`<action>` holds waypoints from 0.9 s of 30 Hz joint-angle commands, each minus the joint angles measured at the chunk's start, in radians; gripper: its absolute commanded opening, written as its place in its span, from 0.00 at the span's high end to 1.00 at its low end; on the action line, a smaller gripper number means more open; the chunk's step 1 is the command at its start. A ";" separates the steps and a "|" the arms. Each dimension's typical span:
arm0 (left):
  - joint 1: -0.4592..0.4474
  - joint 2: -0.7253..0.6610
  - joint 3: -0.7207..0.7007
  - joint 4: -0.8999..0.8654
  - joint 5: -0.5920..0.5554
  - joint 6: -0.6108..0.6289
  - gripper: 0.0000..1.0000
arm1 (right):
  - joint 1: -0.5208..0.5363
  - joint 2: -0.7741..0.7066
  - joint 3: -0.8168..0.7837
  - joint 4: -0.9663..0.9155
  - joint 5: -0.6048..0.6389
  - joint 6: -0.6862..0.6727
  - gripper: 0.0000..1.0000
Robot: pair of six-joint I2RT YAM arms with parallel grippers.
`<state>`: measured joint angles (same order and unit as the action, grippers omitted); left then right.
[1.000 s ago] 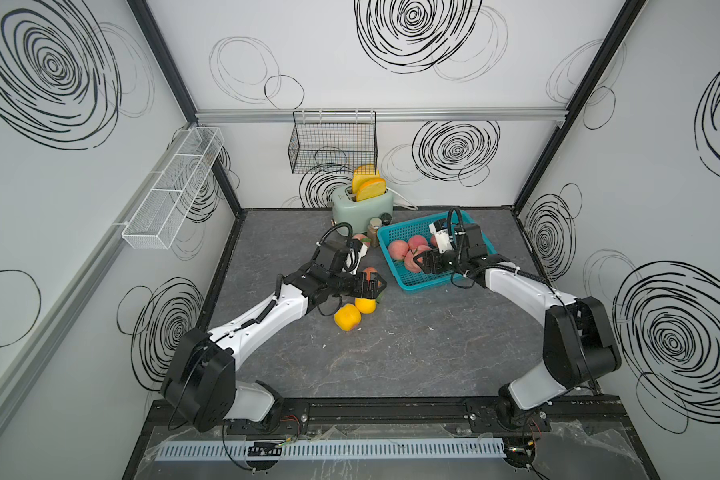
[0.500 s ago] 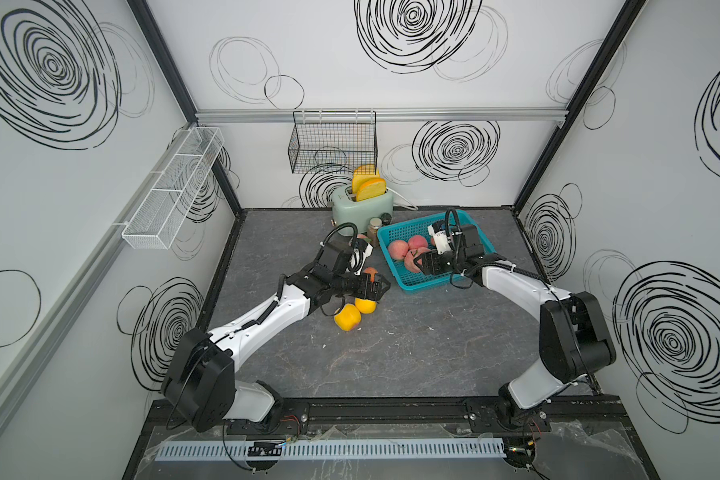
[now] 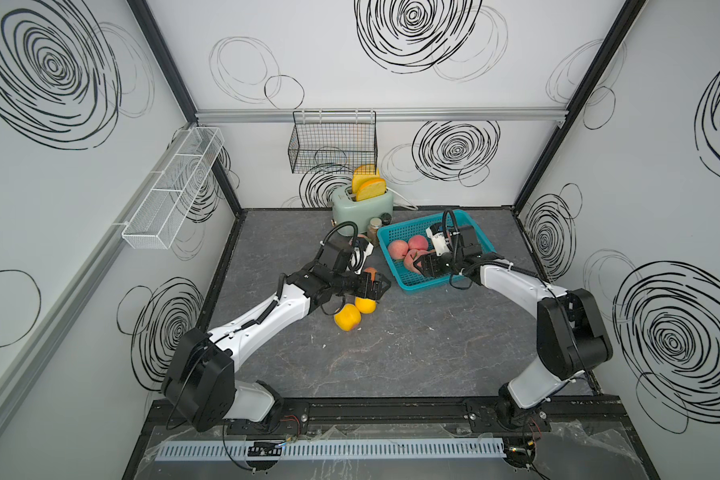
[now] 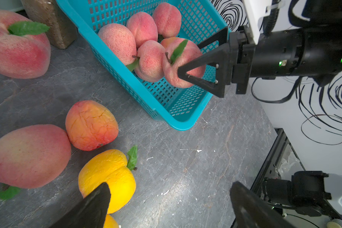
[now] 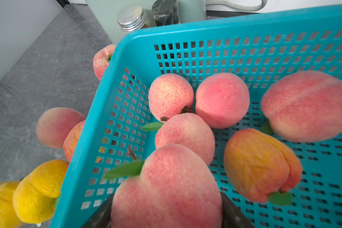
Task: Put the peaches into the basket
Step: Place the peach in the basket.
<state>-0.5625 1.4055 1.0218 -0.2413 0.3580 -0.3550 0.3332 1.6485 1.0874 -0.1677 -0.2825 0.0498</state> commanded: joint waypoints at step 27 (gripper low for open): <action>0.003 0.012 0.026 0.025 -0.001 0.024 0.02 | 0.062 0.022 0.075 -0.161 0.072 -0.056 0.26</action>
<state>-0.5621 1.4151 1.0233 -0.2398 0.3580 -0.3504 0.3832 1.6768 1.1355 -0.2871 -0.2134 0.0170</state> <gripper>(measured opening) 0.983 0.740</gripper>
